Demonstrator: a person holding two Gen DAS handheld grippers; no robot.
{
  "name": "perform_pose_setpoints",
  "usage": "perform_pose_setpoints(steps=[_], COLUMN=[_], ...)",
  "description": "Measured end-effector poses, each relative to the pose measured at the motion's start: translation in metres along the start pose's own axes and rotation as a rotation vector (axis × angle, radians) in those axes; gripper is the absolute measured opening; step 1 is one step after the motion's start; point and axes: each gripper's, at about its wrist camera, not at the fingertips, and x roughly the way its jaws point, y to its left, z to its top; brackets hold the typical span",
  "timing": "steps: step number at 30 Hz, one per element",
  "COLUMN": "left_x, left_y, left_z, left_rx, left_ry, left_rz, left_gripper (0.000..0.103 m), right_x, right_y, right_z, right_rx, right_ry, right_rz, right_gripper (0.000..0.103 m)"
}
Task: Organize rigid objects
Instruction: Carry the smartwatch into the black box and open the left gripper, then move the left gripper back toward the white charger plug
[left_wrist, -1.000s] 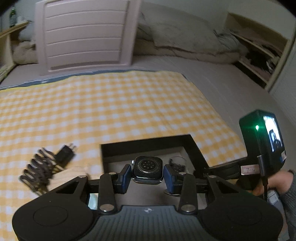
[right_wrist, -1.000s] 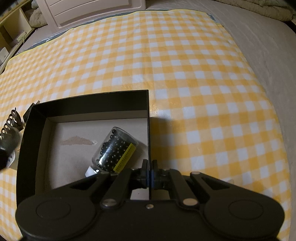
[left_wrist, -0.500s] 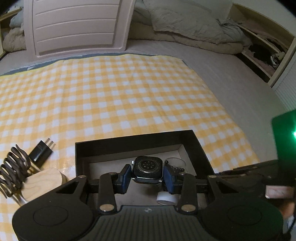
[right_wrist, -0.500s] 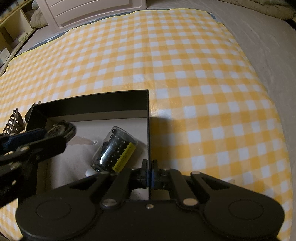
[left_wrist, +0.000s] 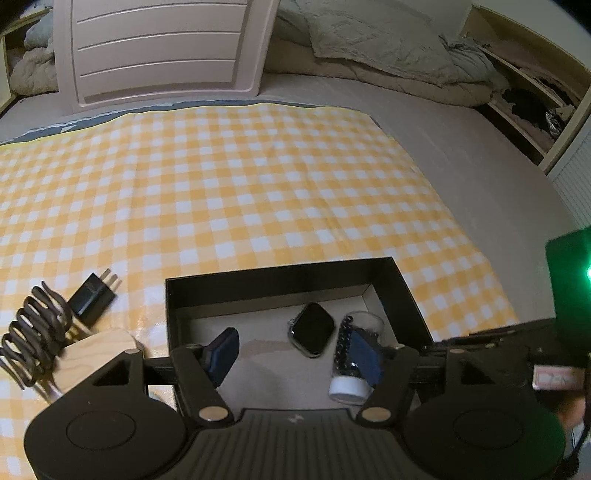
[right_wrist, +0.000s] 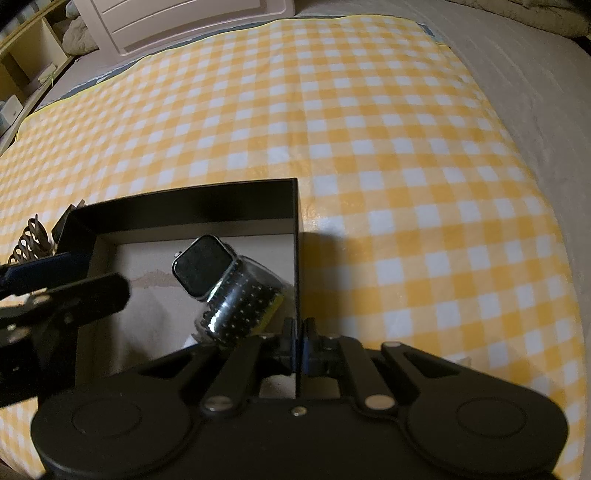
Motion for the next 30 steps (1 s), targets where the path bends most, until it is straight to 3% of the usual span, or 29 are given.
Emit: perform_pose_setpoints(steps=[10, 23, 30], left_x=[-0.021, -0.051, -0.065], left_y=[0.002, 0.007, 0.012], left_z=[-0.007, -0.018, -0.024], left_rx=[0.017, 0.013, 0.010], left_ry=[-0.023, -0.047, -0.062], left_rz=[0.016, 0.049, 0.065], left_gripper=[0.070, 0.098, 0.103], right_x=[0.000, 0.001, 0.001], right_y=[-0.001, -0.003, -0.002], right_z=[0.000, -0.001, -0.001], right_rx=[0.000, -0.009, -0.020], right_ry=[0.000, -0.007, -0.011], right_rz=[0.000, -0.001, -0.007], right_gripper=[0.004, 0.004, 0.004])
